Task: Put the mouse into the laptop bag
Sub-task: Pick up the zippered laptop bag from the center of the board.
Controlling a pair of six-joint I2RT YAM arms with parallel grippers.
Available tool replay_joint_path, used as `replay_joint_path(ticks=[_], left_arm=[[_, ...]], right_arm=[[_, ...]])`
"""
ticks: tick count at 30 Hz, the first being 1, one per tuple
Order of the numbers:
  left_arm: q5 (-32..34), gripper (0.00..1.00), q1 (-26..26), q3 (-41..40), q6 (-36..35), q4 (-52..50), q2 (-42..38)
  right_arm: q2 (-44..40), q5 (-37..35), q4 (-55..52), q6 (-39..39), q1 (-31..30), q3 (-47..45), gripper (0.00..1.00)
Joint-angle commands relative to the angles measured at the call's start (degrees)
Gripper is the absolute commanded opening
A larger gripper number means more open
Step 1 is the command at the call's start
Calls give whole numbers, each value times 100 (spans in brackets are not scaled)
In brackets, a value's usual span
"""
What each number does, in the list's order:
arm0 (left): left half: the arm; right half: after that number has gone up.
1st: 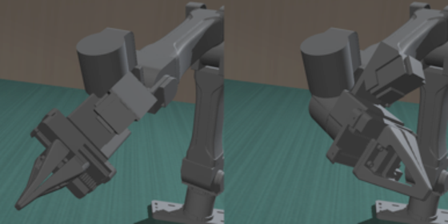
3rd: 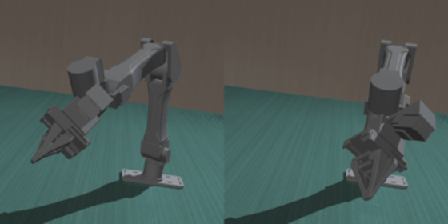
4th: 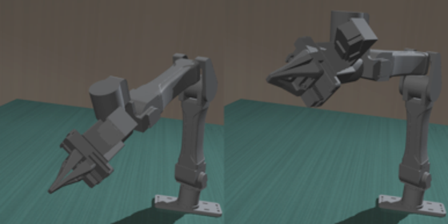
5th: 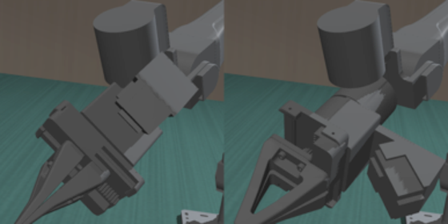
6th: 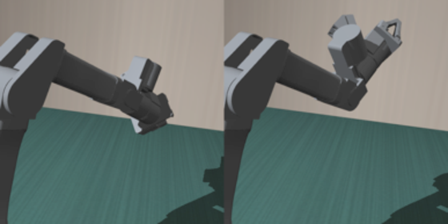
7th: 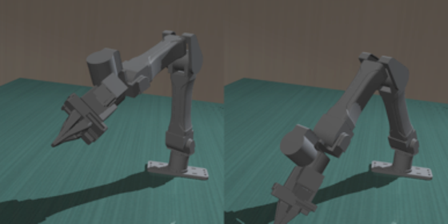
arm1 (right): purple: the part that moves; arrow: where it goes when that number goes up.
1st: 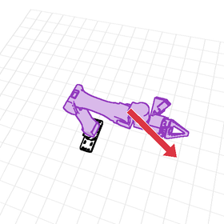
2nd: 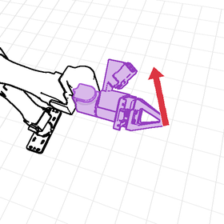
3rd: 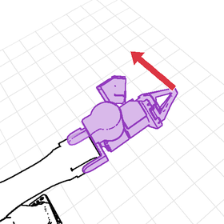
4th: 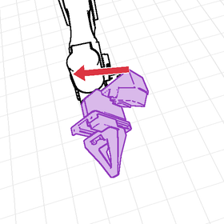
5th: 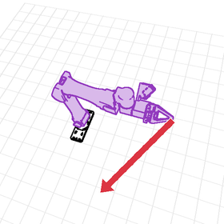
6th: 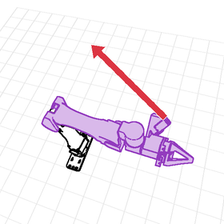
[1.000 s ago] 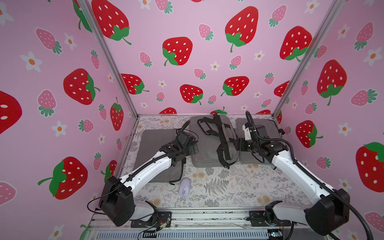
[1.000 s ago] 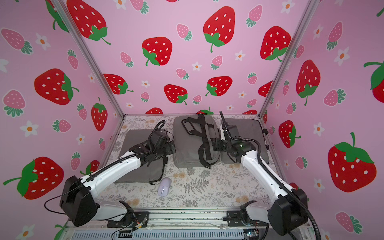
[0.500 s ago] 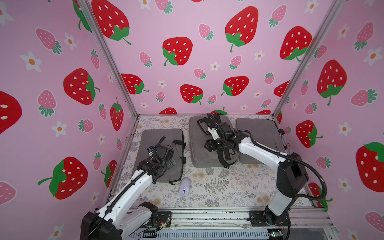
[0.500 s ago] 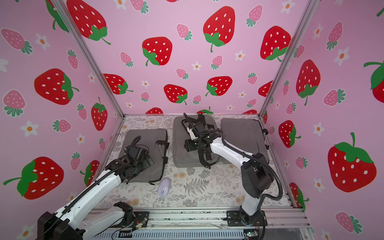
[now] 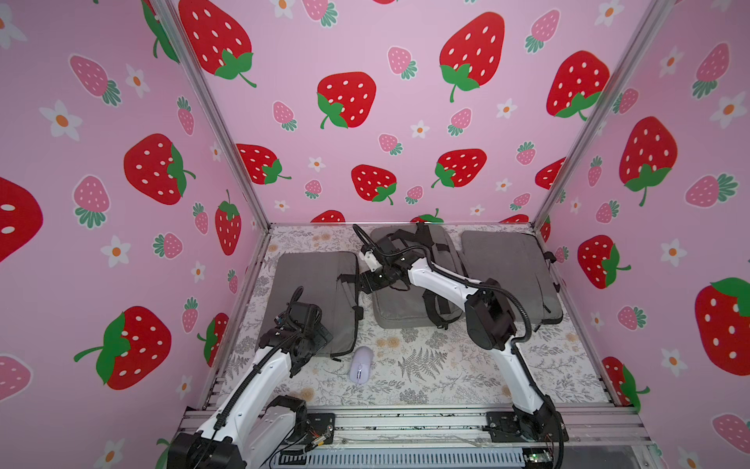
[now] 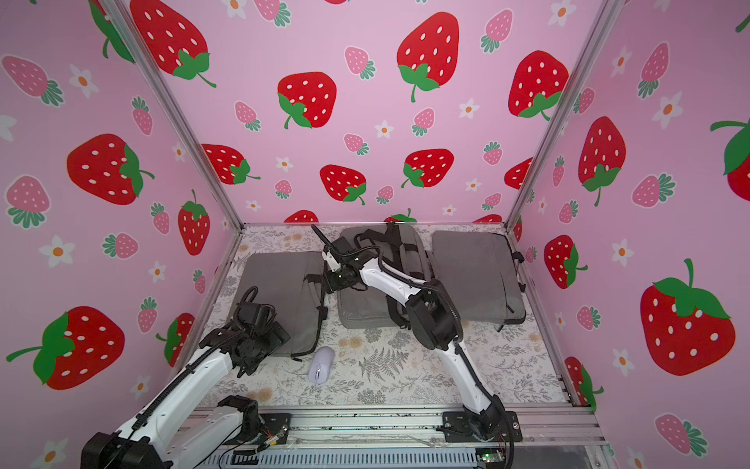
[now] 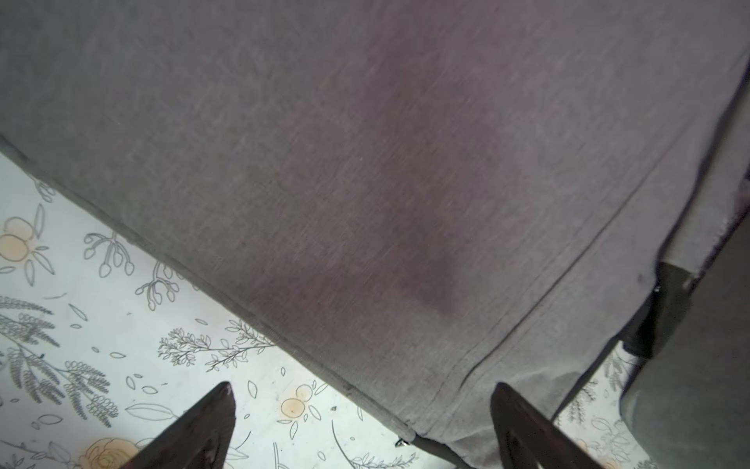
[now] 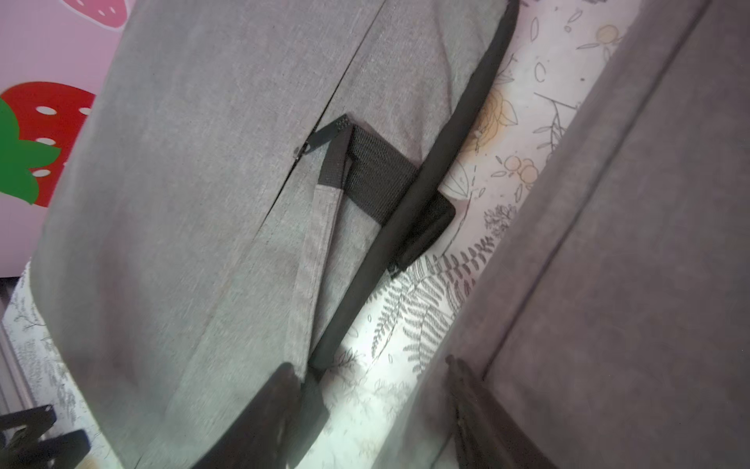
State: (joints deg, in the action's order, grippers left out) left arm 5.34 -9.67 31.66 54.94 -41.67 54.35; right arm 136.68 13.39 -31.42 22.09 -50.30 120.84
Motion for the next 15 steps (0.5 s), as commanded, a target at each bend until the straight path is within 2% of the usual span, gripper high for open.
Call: replay_joint_path(ticks=[1,5,11,15], left_arm=[[-42,99,42,-122,240,-59,-125],[-34,99,75,-272,242,56,-181],[-33,99,181,-335,95,281,-27],[-83,99,259,-385,52,467,156]], right_arm=[[619,121,-602,-153,2,816,61],[1117,178,-704,28,0,1293,61],[1455,169,-568,194,0,1438,62],[1680,432,-515,360,-40,1545,62]])
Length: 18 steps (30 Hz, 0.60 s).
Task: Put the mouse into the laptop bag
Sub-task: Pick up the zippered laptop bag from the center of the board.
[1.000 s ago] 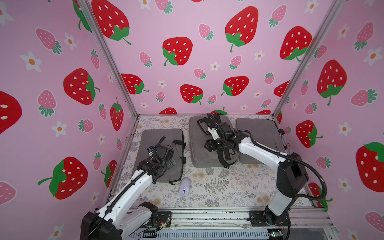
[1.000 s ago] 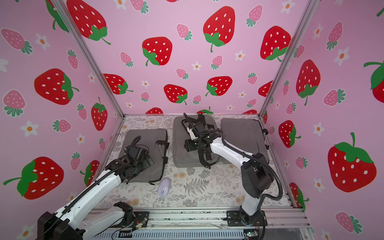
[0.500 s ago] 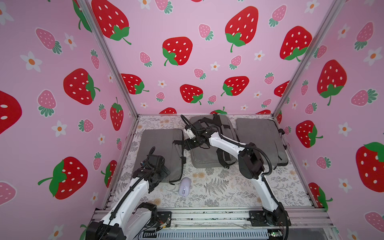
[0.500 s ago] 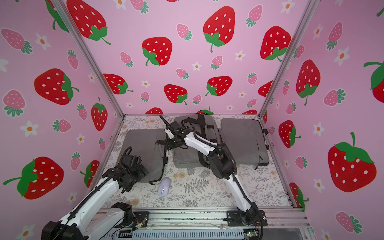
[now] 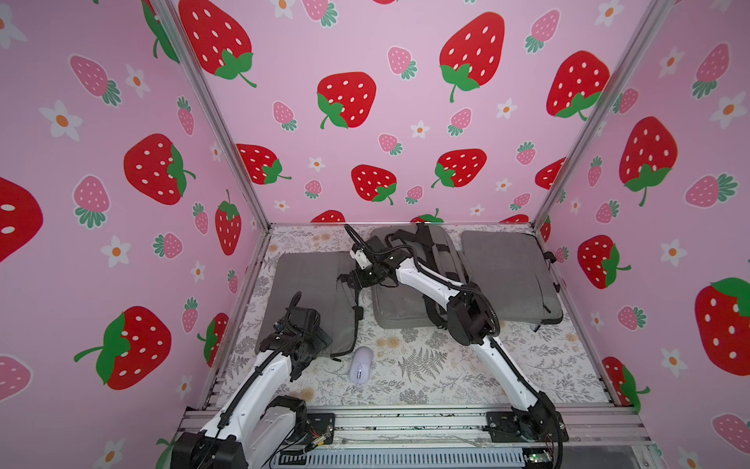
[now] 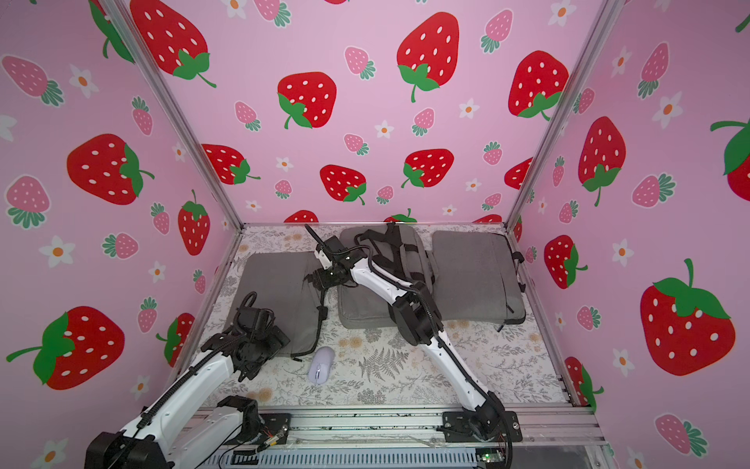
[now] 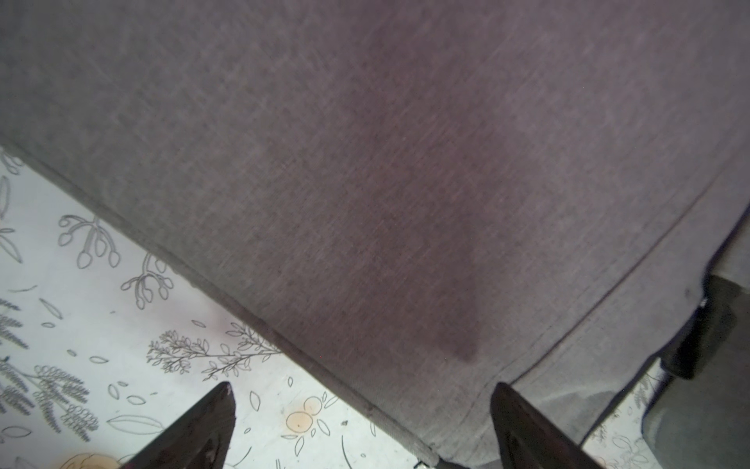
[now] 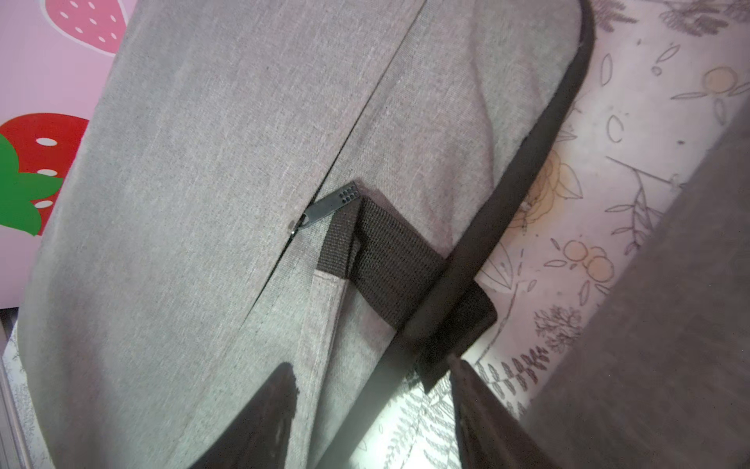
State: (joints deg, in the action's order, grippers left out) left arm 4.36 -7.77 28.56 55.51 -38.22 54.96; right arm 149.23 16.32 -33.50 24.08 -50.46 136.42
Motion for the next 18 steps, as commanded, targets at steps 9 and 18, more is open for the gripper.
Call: replay_joint_path(ticks=[9,18], left_arm=[[-120,99,226,-157,-141,407,409],[-126,99,319,-207,-215,263,200]], right_arm=[[653,293,-334,327,-306,142,61],[199,-946,-623,616,-450,-430,71]])
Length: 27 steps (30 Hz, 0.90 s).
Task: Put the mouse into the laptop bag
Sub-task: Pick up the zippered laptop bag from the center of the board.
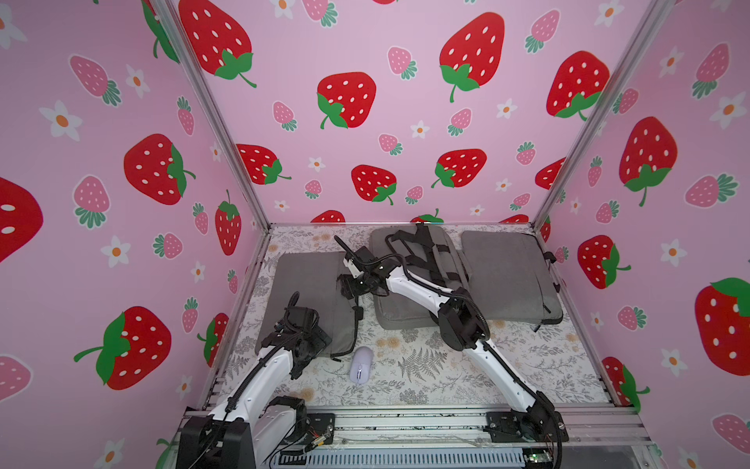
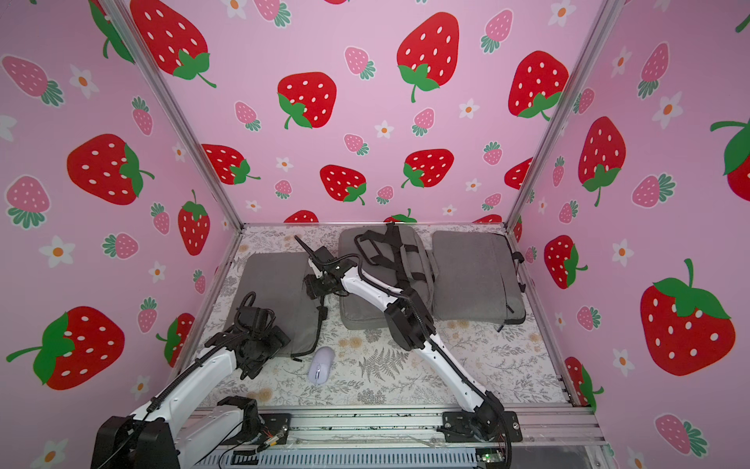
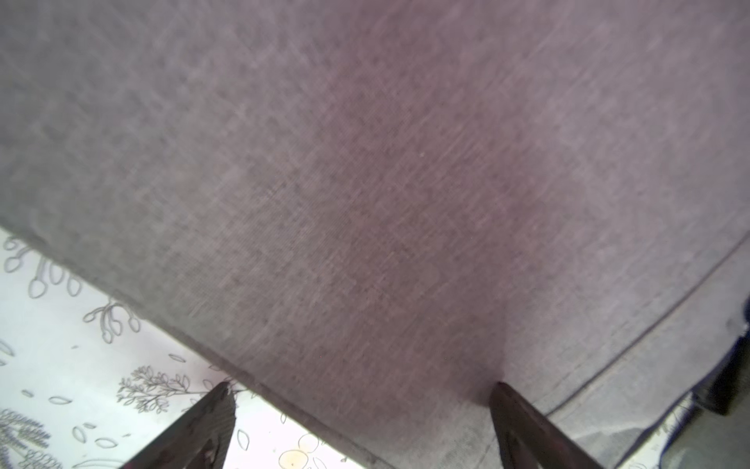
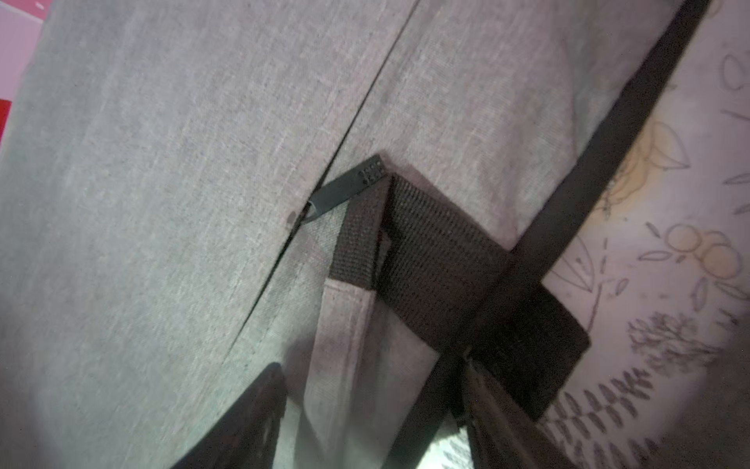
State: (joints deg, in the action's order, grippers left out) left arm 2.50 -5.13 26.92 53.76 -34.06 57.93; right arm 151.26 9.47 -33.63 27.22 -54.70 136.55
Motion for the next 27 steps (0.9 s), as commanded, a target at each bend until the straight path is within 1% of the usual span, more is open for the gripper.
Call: replay_joint_path(ticks=[1,3,6,8,10,12,13,15,16,17,18,21,23,25,27], left_arm=[[46,99,68,-55,-70,-173,-122],[54,99,90,-87,-97,-207,-168],[-8,99,106,-222,-85,-83,-186],[-57,99,117,-311,-67,56,-159],[-51,99,134,-344,-89,121,-104],[-1,99,148,-317,-151,145,-60],[16,100,154,-319,-178,197,-32],[-36,94,167,-331,-204,367,15],[-107,89,176,-355,-236,511,53],[-186,83,177,-383,-255,654,94],[-235,78,170,-397,-268,754,139],[-324,58,184,-405,-304,981,336],[-355,38,183,-423,-334,1131,502],[-369,23,186,-416,-357,1252,673],[-365,10,189,-367,-358,1349,850]], right_arm=[[-58,-297,-478,361,-23,-593,71],[-30,-267,-372,457,-26,-644,72],[141,314,-164,604,-70,-540,68],[210,799,84,660,-140,-525,63],[192,1088,293,679,-230,-580,58],[135,1345,428,678,-269,-594,50],[87,1417,458,696,-270,-611,43],[-49,1406,433,634,-270,-619,20],[-152,1380,414,565,-263,-635,9],[-258,1348,400,485,-261,-655,3],[-377,1329,381,412,-261,-665,0],[-797,1366,348,141,-243,-672,0],[-1125,1529,385,-177,-243,-672,0],[-1466,1550,374,-399,-243,-759,0],[-1828,1496,368,-592,-243,-945,0]])
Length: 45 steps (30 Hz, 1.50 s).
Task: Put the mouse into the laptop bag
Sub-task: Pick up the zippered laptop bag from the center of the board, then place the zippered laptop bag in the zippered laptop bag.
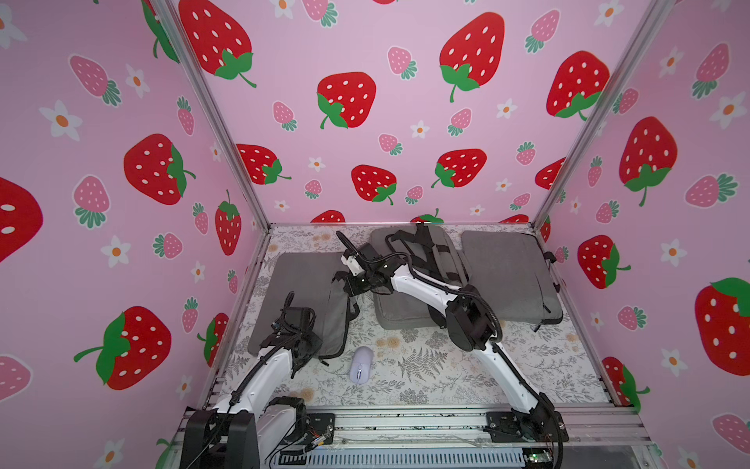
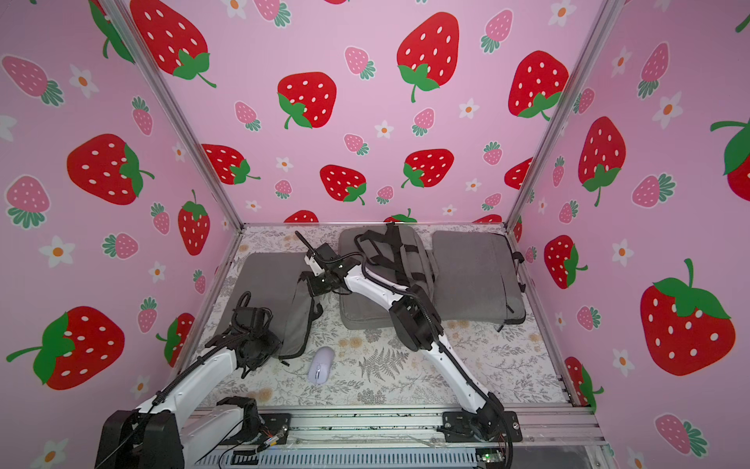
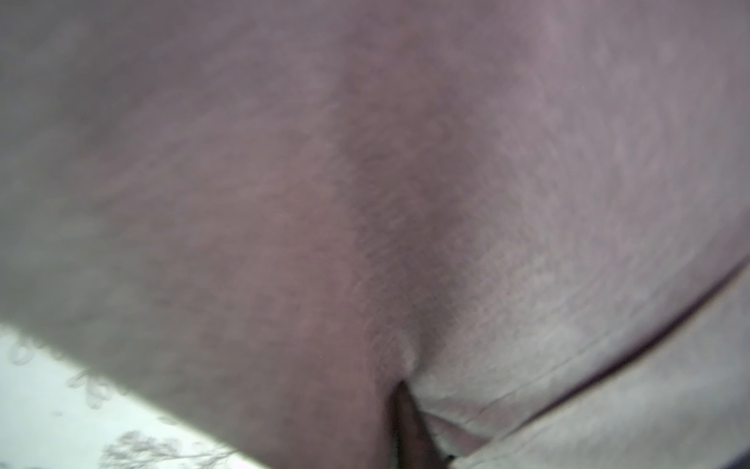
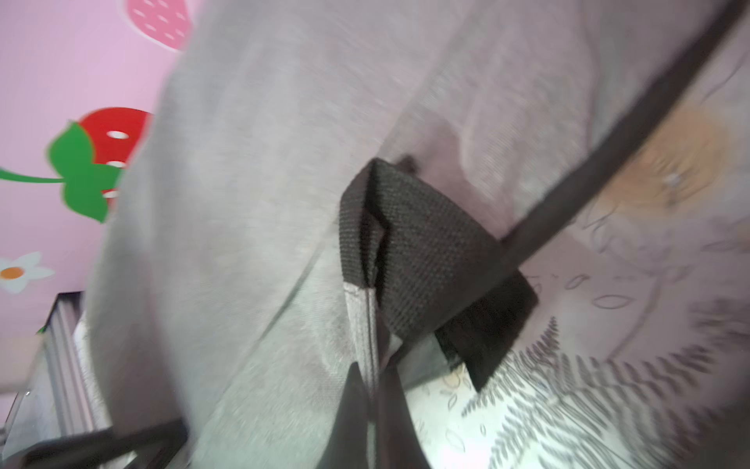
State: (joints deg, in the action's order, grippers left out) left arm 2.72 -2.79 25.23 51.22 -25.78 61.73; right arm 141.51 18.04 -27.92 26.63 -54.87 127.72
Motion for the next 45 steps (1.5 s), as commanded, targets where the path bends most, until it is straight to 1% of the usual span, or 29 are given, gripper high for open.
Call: replay_joint_path(ticks=[1,2,6,9,12,15,19,24,28,30,34,38,41,45], left_arm=[[-387,2,-47,-157,-121,574,553],[-386,0,-42,-102,-124,606,638],[-563,0,-52,183,-132,911,864],[-729,0,-84,469,-45,1175,1075],[-642,0,-316,879,-7,1206,1290],[-431,0,-775,1318,-20,1188,1522],[-341,0,-1248,1905,3,1158,1935],[-371,0,-1435,2351,28,1104,2097],[-312,0,-1511,2710,-28,918,1921],[-193,0,-1592,2941,-91,759,1795],[-30,0,-1711,3448,-227,490,1546],[138,0,-1811,4253,-484,146,1469],[111,0,-1878,4731,-636,88,1505],[169,0,-2178,5323,-891,49,1726]], right_arm=[[-1060,581,-184,-631,-226,-217,0],[-1222,534,-163,-703,-226,-339,0],[-1881,408,-225,-1186,-226,-844,0],[-2293,83,-315,-1536,-196,-1240,0],[-2587,-136,-418,-1686,-50,-1573,0],[-2908,-204,-288,-1655,211,-2055,0],[-3370,-242,184,-1503,659,-3065,0],[-3833,-130,822,-1115,1228,-4395,0],[-4056,-37,1185,-951,1435,-5150,0],[-4106,-12,1242,-941,1435,-5269,0],[-4096,63,1090,-984,1434,-5169,0],[-4088,10,899,-1061,1431,-4944,0],[-4252,-250,640,-1185,1422,-4627,0],[-4889,-784,546,-1467,1418,-4494,0]])
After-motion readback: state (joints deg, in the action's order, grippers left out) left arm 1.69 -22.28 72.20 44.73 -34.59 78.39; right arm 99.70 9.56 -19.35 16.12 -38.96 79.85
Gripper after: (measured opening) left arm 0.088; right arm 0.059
